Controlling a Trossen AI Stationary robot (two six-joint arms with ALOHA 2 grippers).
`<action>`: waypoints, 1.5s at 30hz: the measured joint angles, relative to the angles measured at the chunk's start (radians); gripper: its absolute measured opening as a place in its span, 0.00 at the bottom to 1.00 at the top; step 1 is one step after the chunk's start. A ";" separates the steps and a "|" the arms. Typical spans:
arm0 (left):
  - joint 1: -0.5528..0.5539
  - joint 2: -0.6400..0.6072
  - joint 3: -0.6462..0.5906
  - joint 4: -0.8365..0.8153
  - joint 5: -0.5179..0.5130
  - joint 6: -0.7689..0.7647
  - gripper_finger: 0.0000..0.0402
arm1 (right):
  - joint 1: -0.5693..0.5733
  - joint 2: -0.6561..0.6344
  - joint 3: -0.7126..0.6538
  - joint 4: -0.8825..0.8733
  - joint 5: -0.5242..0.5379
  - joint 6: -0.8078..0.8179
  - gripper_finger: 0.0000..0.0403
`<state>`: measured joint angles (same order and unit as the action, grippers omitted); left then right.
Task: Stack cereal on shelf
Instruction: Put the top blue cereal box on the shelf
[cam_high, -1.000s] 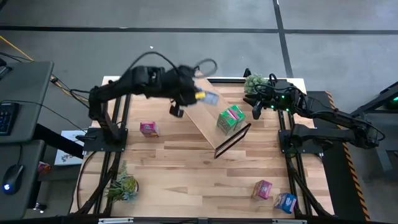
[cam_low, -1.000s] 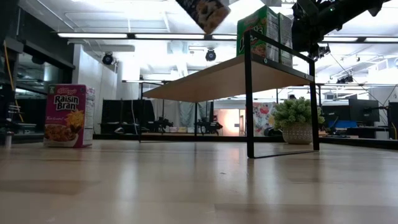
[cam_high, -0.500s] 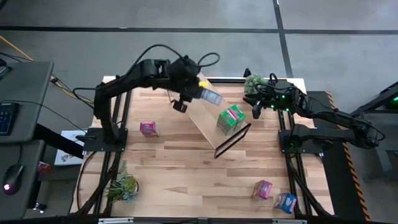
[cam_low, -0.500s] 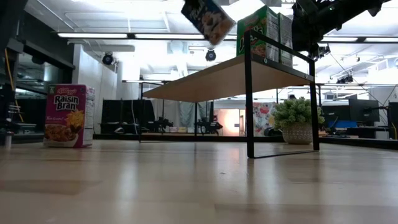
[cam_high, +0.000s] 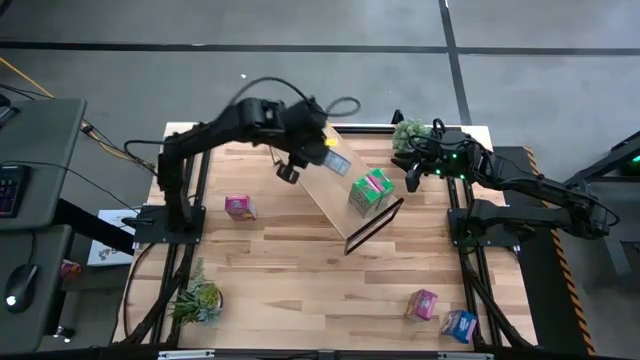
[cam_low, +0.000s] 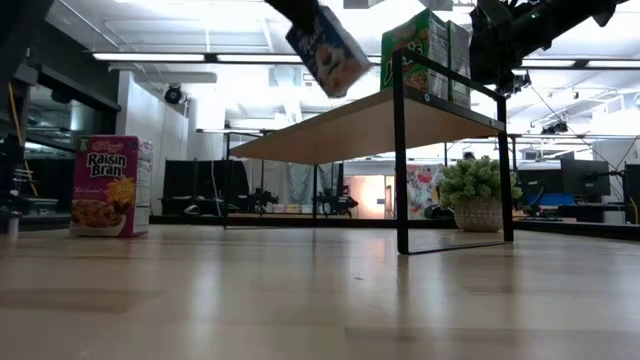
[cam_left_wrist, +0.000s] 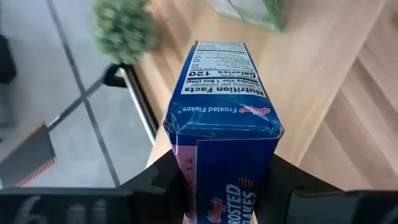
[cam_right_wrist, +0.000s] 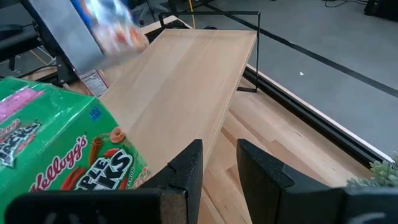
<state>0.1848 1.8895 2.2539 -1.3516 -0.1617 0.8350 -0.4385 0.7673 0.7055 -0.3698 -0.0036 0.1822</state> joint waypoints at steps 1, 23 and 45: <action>-0.010 0.016 0.000 0.002 -0.007 0.017 0.32 | 0.000 0.000 0.000 0.000 0.000 0.000 0.23; -0.071 0.165 0.001 0.087 -0.194 0.120 0.39 | 0.001 0.000 0.000 -0.012 -0.034 -0.004 0.23; -0.083 0.165 0.000 0.183 -0.282 0.191 0.62 | 0.000 0.000 0.000 -0.014 -0.039 0.000 0.23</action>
<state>0.1020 2.0544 2.2543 -1.1685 -0.4436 1.0264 -0.4381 0.7673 0.7055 -0.3843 -0.0422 0.1818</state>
